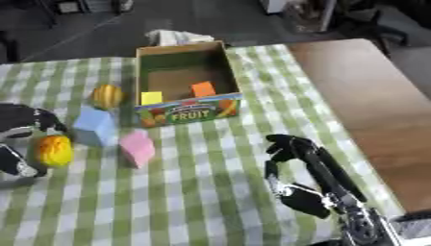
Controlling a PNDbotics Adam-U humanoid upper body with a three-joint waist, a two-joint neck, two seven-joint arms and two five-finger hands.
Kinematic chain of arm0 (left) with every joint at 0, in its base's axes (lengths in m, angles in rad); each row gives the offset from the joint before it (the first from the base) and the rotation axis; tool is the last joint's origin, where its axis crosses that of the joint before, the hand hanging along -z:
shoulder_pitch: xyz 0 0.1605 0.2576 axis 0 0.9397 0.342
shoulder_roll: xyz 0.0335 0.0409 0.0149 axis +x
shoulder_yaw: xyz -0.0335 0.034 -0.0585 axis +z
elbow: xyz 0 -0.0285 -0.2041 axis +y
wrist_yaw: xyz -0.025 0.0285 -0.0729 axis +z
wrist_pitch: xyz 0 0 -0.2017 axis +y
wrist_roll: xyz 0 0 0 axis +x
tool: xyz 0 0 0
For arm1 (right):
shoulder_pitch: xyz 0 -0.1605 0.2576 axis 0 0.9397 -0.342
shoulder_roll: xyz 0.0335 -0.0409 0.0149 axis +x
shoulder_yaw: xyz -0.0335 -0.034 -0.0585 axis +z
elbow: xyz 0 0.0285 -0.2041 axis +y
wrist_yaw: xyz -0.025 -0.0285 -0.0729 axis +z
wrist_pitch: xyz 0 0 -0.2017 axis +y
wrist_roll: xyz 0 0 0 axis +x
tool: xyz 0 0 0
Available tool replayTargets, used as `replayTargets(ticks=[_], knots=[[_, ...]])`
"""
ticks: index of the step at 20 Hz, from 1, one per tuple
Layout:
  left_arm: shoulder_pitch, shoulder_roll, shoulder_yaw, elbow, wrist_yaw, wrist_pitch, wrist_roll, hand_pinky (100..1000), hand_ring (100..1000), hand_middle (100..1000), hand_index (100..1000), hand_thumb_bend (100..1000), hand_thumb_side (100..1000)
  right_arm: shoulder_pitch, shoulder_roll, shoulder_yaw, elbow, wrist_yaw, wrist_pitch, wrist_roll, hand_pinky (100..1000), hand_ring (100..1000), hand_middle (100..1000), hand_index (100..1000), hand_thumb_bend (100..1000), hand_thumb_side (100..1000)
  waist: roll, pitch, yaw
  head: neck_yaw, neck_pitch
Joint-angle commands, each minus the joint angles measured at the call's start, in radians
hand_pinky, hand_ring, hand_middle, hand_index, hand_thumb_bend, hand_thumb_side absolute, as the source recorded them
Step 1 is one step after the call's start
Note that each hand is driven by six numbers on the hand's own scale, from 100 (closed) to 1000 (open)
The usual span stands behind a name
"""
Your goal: Pick up objects on the table and place them in the box.
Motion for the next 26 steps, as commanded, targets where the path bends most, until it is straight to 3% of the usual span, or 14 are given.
replayTargets(ticks=[1,8,13,17,20,23,26], knots=[[-0.019,0.004,0.012,0.028,-0.025,0.005,0.053,702,654,700,834,472,316,-0.007,-0.011,-0.006,-0.016,0.003,-0.002,0.000,693,638,648,843,100,243,0.000,-0.009,0.000,-0.001,0.004],[-0.019,-0.001,0.050,0.015,-0.003,0.039,0.205,526,465,469,639,234,212,-0.006,-0.010,-0.008,-0.016,0.003,0.000,-0.001,693,638,648,843,100,242,-0.002,-0.009,0.002,-0.006,0.004],[-0.066,0.049,0.116,-0.131,0.081,0.070,0.212,525,458,455,624,256,182,-0.004,-0.012,-0.008,-0.015,0.003,0.000,-0.002,693,638,648,843,100,241,-0.001,-0.013,0.007,-0.011,0.004],[-0.177,0.051,0.119,-0.165,0.109,0.073,0.228,544,462,458,628,306,160,-0.001,-0.013,-0.006,-0.014,0.003,0.001,-0.001,693,638,647,842,100,240,-0.002,-0.018,0.004,-0.010,0.004],[-0.269,0.002,0.078,-0.107,0.097,0.048,0.229,546,465,462,631,303,171,0.000,-0.012,-0.004,-0.013,0.001,0.000,0.001,693,637,647,842,100,241,-0.003,-0.020,-0.005,-0.005,0.004],[-0.372,-0.106,0.032,0.018,0.051,0.007,0.220,560,481,482,652,288,179,0.001,-0.010,-0.002,-0.013,-0.003,0.001,0.002,693,637,646,842,100,242,-0.006,-0.020,-0.015,0.000,0.004],[-0.445,-0.230,0.034,0.162,-0.018,-0.022,0.243,561,493,493,664,245,171,-0.001,-0.005,0.005,-0.014,-0.008,-0.001,0.008,693,637,646,842,100,245,-0.015,-0.018,-0.026,0.009,0.004]])
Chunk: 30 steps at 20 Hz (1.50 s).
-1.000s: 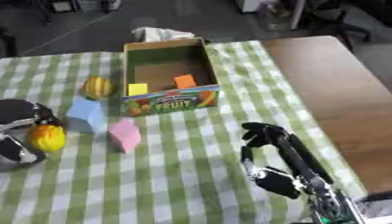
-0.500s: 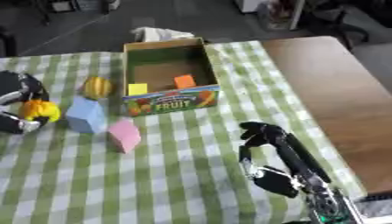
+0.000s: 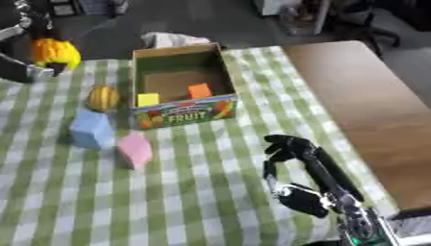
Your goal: Pick up objects on the table and place them in the box.
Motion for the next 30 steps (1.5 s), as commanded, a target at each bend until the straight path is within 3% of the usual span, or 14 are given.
replayTargets(ticks=[1,8,16,17,21,23,27,30], knots=[[-0.070,-0.106,0.008,0.132,-0.071,-0.032,0.031,565,497,498,669,247,173,-0.010,-0.004,0.005,-0.014,-0.009,-0.003,0.008,693,637,646,842,100,245,-0.007,-0.009,-0.010,0.014,0.004],[-0.120,-0.245,0.036,0.314,-0.238,-0.044,0.117,606,551,562,744,282,201,-0.013,0.001,0.015,-0.014,-0.019,-0.004,0.019,693,636,645,842,100,251,-0.013,-0.003,-0.036,0.030,0.004],[-0.120,-0.284,0.048,0.374,-0.314,-0.003,0.181,675,646,688,850,389,239,-0.014,0.003,0.016,-0.014,-0.021,-0.005,0.022,693,636,645,841,100,251,-0.014,-0.002,-0.044,0.034,0.004],[-0.120,-0.282,0.048,0.371,-0.313,0.001,0.182,684,656,702,862,383,266,-0.014,0.003,0.015,-0.014,-0.021,-0.005,0.022,693,636,645,841,100,250,-0.014,-0.002,-0.044,0.034,0.004],[-0.119,-0.257,0.046,0.335,-0.276,0.009,0.166,724,712,768,899,383,554,-0.013,0.003,0.013,-0.013,-0.020,-0.004,0.020,693,636,645,841,100,251,-0.012,-0.003,-0.041,0.029,0.004],[-0.119,-0.235,0.044,0.304,-0.249,0.008,0.152,729,724,789,916,380,576,-0.013,0.004,0.012,-0.013,-0.019,-0.004,0.019,693,636,645,841,100,251,-0.011,-0.004,-0.039,0.027,0.004],[-0.108,-0.154,0.037,0.201,-0.143,-0.015,0.084,737,730,796,917,352,476,-0.011,0.001,0.007,-0.012,-0.016,-0.003,0.014,693,636,644,841,100,250,-0.007,-0.006,-0.033,0.018,0.004],[-0.087,-0.066,0.033,0.106,0.007,-0.049,-0.032,736,723,781,916,314,408,-0.011,-0.001,0.004,-0.011,-0.013,-0.003,0.011,693,636,644,841,100,249,-0.001,-0.007,-0.025,0.011,0.004]])
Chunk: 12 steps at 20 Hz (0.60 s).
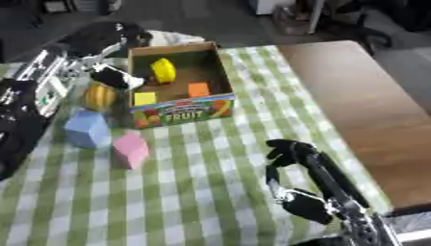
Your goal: Pick up objects on the table and place them in the box.
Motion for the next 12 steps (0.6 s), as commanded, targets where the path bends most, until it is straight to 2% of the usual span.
replayTargets(ticks=[1,5,9,12], knots=[[0.000,0.115,0.002,-0.112,0.149,-0.025,-0.119,742,725,782,914,333,366,-0.004,-0.010,-0.010,-0.011,0.002,-0.001,-0.007,694,636,644,840,100,249,0.002,-0.014,0.005,-0.010,0.004],[0.064,0.229,0.006,-0.210,0.285,-0.027,-0.284,743,720,767,904,341,378,-0.002,-0.014,-0.015,-0.010,0.006,0.000,-0.012,693,636,644,840,100,246,0.008,-0.015,0.015,-0.019,0.004],[0.146,0.288,-0.006,-0.246,0.336,-0.013,-0.408,753,735,783,911,421,531,-0.005,-0.017,-0.015,-0.011,0.008,-0.001,-0.013,694,636,644,841,100,245,0.011,-0.014,0.021,-0.025,0.004],[0.177,0.296,-0.022,-0.232,0.321,-0.019,-0.482,762,743,793,914,472,592,-0.004,-0.018,-0.015,-0.012,0.009,0.000,-0.013,694,636,644,841,100,243,0.010,-0.014,0.022,-0.025,0.004]])
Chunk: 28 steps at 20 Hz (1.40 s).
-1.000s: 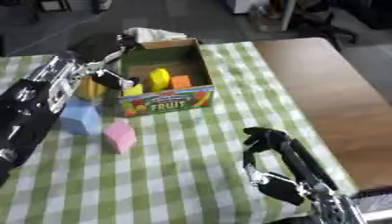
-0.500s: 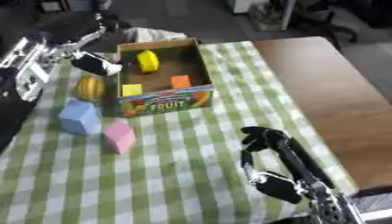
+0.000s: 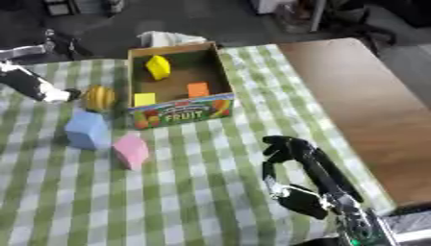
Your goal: Pick up objects on the table and place them in the box.
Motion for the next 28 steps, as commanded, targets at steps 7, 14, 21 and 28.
replayTargets(ticks=[7,14,21,28], knots=[[0.001,-0.005,-0.016,0.100,-0.063,-0.040,-0.109,771,753,806,922,529,672,-0.005,-0.016,-0.007,-0.013,0.002,0.000,-0.003,694,636,644,841,100,242,-0.004,-0.010,-0.002,-0.004,0.004],[0.005,-0.038,-0.024,0.178,-0.145,-0.082,-0.112,775,756,809,921,592,577,-0.007,-0.014,-0.006,-0.012,0.001,-0.001,-0.003,694,636,643,841,100,243,-0.001,-0.010,-0.005,-0.005,0.004],[0.005,-0.055,-0.011,0.206,-0.173,-0.100,-0.083,751,734,772,894,534,337,-0.007,-0.013,-0.007,-0.011,0.002,-0.001,-0.004,694,636,643,840,100,244,0.000,-0.010,-0.007,-0.007,0.004],[0.010,-0.076,-0.015,0.211,-0.189,-0.058,0.041,756,744,793,909,524,316,-0.008,-0.011,-0.007,-0.009,0.001,-0.001,-0.004,694,636,642,840,100,245,0.002,-0.010,-0.013,-0.008,0.004]])
